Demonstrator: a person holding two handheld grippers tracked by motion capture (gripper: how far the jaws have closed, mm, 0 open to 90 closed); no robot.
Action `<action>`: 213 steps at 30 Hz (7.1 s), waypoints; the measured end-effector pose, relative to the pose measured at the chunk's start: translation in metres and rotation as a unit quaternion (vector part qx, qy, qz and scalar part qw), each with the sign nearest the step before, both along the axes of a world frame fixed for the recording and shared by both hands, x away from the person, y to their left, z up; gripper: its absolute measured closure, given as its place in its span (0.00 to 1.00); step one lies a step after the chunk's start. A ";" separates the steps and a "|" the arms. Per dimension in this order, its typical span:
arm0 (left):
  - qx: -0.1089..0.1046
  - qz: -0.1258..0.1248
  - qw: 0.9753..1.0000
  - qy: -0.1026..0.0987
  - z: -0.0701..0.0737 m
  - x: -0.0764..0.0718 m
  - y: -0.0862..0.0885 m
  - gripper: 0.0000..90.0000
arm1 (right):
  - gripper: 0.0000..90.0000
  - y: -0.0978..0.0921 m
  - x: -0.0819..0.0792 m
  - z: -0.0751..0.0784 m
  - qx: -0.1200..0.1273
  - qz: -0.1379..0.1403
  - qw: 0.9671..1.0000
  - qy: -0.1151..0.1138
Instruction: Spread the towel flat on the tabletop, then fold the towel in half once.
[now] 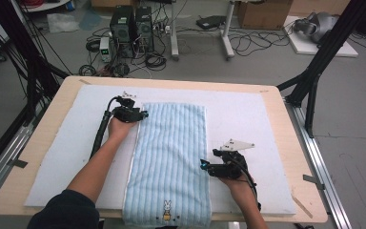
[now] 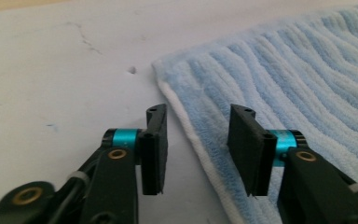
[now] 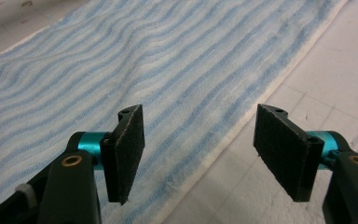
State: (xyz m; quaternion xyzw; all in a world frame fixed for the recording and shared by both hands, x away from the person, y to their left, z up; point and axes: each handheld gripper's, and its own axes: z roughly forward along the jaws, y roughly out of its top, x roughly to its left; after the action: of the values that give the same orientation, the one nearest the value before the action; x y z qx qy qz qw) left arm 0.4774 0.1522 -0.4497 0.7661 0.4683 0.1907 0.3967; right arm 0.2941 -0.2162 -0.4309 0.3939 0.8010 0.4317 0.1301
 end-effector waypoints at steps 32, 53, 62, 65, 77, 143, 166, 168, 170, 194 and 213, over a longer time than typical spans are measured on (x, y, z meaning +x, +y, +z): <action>-0.011 0.000 1.000 0.007 0.001 -0.006 0.013 0.72 | 0.67 0.023 0.150 -0.010 -0.042 -0.128 0.991 0.024; -0.017 -0.002 1.000 -0.014 0.002 -0.010 0.012 0.74 | 0.57 0.012 0.150 -0.001 -0.040 -0.158 0.986 -0.015; -0.092 -0.018 0.994 -0.054 0.012 -0.043 0.042 0.72 | 0.47 -0.022 0.098 0.017 -0.001 -0.126 0.991 -0.048; -0.111 -0.035 0.991 -0.071 0.015 -0.057 0.049 0.68 | 0.43 -0.030 0.084 0.019 0.007 -0.108 0.993 -0.039; -0.165 -0.100 0.976 -0.100 0.027 -0.100 0.061 0.31 | 0.33 -0.039 0.047 0.014 0.003 -0.076 0.996 -0.046; -0.021 -0.063 0.998 0.001 -0.001 -0.056 0.013 0.95 | 0.12 -0.043 0.041 0.002 0.000 -0.089 0.995 -0.041; -0.085 -0.028 0.995 0.044 -0.003 -0.047 0.022 0.96 | 0.92 0.033 0.116 -0.013 -0.079 -0.084 0.993 0.017; -0.093 -0.019 0.994 0.045 -0.001 -0.041 0.023 0.96 | 0.94 0.032 0.120 -0.013 -0.077 -0.091 0.993 0.012; -0.120 -0.005 0.992 0.046 0.003 -0.036 0.026 0.96 | 0.95 0.029 0.125 -0.011 -0.062 -0.097 0.993 0.006; -0.155 -0.107 0.982 0.007 0.025 -0.112 0.044 0.95 | 0.94 0.005 0.047 0.013 0.009 -0.030 0.999 -0.027; -0.128 -0.084 0.988 -0.007 0.006 -0.137 0.056 0.54 | 0.55 -0.005 0.018 0.004 0.000 -0.058 0.998 -0.039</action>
State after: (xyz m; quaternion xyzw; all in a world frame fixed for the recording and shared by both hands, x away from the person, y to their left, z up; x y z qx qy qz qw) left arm 0.3399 0.2081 -0.4434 0.7445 0.4196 0.1008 0.5093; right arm 0.3120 -0.2211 -0.4268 0.4226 0.7712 0.4382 0.1863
